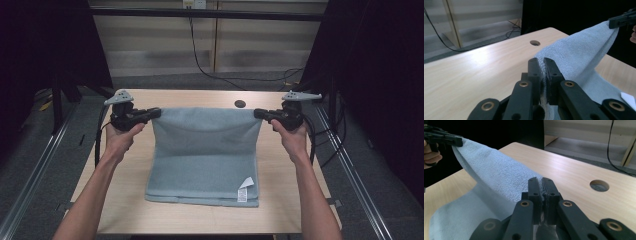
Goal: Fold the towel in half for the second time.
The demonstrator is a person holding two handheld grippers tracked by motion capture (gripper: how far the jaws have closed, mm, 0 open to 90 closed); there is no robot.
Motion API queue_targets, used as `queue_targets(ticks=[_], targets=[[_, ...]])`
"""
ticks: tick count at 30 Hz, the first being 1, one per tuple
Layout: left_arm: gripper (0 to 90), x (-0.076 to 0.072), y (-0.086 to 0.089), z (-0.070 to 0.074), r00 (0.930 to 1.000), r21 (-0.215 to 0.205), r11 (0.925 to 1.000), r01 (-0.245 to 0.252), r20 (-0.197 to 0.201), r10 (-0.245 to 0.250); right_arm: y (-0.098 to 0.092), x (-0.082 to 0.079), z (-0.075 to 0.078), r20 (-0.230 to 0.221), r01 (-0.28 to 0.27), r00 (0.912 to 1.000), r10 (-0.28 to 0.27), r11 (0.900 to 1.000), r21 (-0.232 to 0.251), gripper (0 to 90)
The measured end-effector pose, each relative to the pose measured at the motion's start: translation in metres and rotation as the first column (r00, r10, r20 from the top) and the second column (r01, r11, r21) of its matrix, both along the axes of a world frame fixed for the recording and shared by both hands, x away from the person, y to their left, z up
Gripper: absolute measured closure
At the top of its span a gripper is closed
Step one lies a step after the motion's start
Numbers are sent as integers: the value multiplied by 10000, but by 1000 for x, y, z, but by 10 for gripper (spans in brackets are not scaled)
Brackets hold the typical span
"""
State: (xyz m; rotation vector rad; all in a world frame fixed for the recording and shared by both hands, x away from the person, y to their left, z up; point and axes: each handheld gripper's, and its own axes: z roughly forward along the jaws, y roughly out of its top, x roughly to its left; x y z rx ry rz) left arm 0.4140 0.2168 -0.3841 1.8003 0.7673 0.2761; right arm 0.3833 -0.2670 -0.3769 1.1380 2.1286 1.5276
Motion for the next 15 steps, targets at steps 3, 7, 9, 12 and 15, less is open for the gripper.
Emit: queue_targets(ticks=[3, 7, 9, 12, 15], targets=[[848, -7, 2, -6, 9998, 111, 9998, 188, 24, -189, 0, -9, -8, -34, -150, 9999, 150, 9999, 68, 865], [848, -19, 7, -7, 9992, 54, 9993, 359, 160, -360, -1, -25, -12, 74, -355, 9993, 354, 9991, 233, 865], [847, -27, 10, -6, 9988, 119, 9991, 407, 274, -410, 0, -35, -12, 191, -529, 9984, 525, 9984, 215, 866], [847, -40, 13, -6, 9976, 174, 9983, 551, 411, -558, 1, -52, -13, 191, -727, 9972, 723, 9971, 211, 865], [847, -56, 16, -10, 9963, 40, 9971, 758, 392, -759, 4, -69, -15, 146, -876, 9960, 877, 9961, -71, 865]])
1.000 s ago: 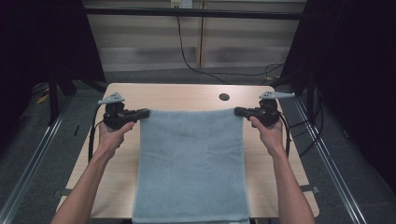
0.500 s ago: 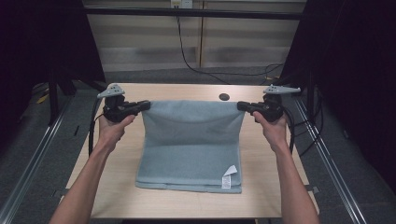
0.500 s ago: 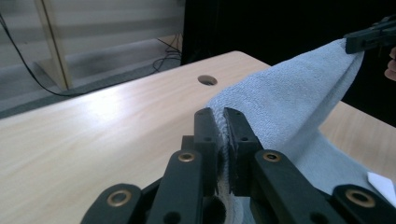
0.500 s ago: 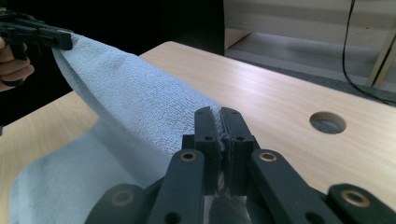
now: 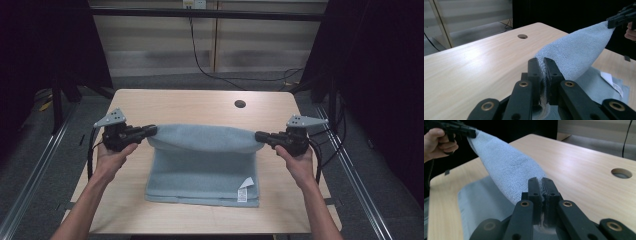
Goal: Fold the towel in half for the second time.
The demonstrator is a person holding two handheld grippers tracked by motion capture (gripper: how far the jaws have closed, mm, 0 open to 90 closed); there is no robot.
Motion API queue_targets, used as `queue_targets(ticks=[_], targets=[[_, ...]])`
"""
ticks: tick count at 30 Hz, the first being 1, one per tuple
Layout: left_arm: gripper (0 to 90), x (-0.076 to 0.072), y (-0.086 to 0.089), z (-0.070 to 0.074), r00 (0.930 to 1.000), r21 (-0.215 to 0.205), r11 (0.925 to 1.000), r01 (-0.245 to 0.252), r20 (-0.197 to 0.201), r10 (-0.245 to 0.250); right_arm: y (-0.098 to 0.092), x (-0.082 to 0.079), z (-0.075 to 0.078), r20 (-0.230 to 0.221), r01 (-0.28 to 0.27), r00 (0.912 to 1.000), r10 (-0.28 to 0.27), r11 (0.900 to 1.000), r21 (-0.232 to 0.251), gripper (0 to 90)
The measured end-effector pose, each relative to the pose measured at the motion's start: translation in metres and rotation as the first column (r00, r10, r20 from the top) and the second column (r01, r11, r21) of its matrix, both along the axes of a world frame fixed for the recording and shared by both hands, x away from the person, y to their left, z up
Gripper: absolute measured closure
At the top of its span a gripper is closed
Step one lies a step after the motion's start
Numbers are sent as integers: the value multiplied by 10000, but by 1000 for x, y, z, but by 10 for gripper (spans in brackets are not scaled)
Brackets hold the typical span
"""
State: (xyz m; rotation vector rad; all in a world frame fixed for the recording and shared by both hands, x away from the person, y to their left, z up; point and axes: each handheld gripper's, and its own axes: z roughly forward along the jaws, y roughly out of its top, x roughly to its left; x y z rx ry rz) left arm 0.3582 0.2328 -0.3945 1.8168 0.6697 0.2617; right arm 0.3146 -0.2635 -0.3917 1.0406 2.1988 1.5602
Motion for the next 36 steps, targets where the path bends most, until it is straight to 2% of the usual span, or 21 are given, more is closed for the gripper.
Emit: queue_targets(ticks=[3, 6, 7, 8, 9, 11, 13, 16, 17, 18, 20, 22, 23, 24, 25, 26, 29, 31, 36], targets=[[844, -14, 3, -11, 9996, 206, 9998, 10, -266, -5, 2, -16, -5, -77, -150, 9999, 148, 9997, -182, 865], [843, -27, 8, -27, 9979, 356, 9993, 129, -637, -106, 6, -32, -16, -267, -295, 9992, 284, 9987, -423, 861], [842, -27, 8, -27, 9979, 356, 9993, 129, -637, -106, 7, -37, -21, -372, -342, 9988, 325, 9983, -464, 861], [842, -32, 9, -32, 9973, 495, 9985, 213, -710, -177, 7, -37, -21, -372, -342, 9988, 325, 9983, -464, 861], [838, -42, 9, -39, 9968, 624, 9977, 279, -765, -231, 9, -47, -30, -506, -404, 9980, 370, 9969, -674, 859], [831, -50, 10, -43, 9937, 673, 9969, 401, -1070, -328, 10, -54, -36, -623, -505, 9970, 467, 9969, -611, 853], [824, -60, 11, -49, 9925, 693, 9964, 492, -1152, -410, 11, -61, -43, -763, -518, 9960, 465, 9963, -691, 842], [774, -72, 12, -58, 9885, 969, 9934, 610, -1437, -467, 14, -72, -53, -1026, -754, 9925, 661, 9931, -901, 795], [755, -72, 12, -58, 9885, 969, 9934, 610, -1437, -467, 15, -75, -55, -1050, -816, 9919, 713, 9919, -969, 778], [721, -78, 15, -60, 9861, 648, 9958, 645, -1571, -536, 15, -78, -56, -1041, -827, 9919, 726, 9919, -964, 750], [639, -81, 21, -58, 9895, 402, 9984, 391, -1408, -331, 13, -83, -55, -955, -657, 9937, 587, 9952, -720, 700], [603, -80, 24, -57, 9896, 244, 9993, 279, -1416, -242, 8, -87, -53, -672, -456, 9968, 429, 9982, -400, 676], [556, -79, 32, -56, 9901, -92, 9993, -368, -1356, 353, 5, -88, -52, -591, -246, 9980, 229, 9993, -283, 652], [528, -79, 32, -56, 9901, -92, 9993, -368, -1356, 353, 3, -88, -52, -572, -58, 9984, 48, 9998, -186, 632], [517, -77, 38, -58, 9874, 5, 9980, -628, -1456, 622, 0, -88, -52, -583, 104, 9982, -113, 9998, -157, 615], [504, -78, 41, -61, 9866, 113, 9963, -849, -1386, 857, -3, -88, -53, -580, 293, 9979, -301, 9995, -146, 595], [426, -76, 49, -71, 9775, 483, 9916, -1201, -1685, 1266, -11, -87, -58, -614, 977, 9932, -985, 9951, -151, 543], [382, -79, 53, -74, 9748, 566, 9869, -1510, -1575, 1582, -15, -88, -60, -580, 1312, 9896, -1316, 9913, -118, 503], [318, -84, 50, -76, 9774, 507, 9883, -1440, -1488, 1500, -19, -91, -61, -547, 1645, 9848, -1646, 9864, -65, 467]])
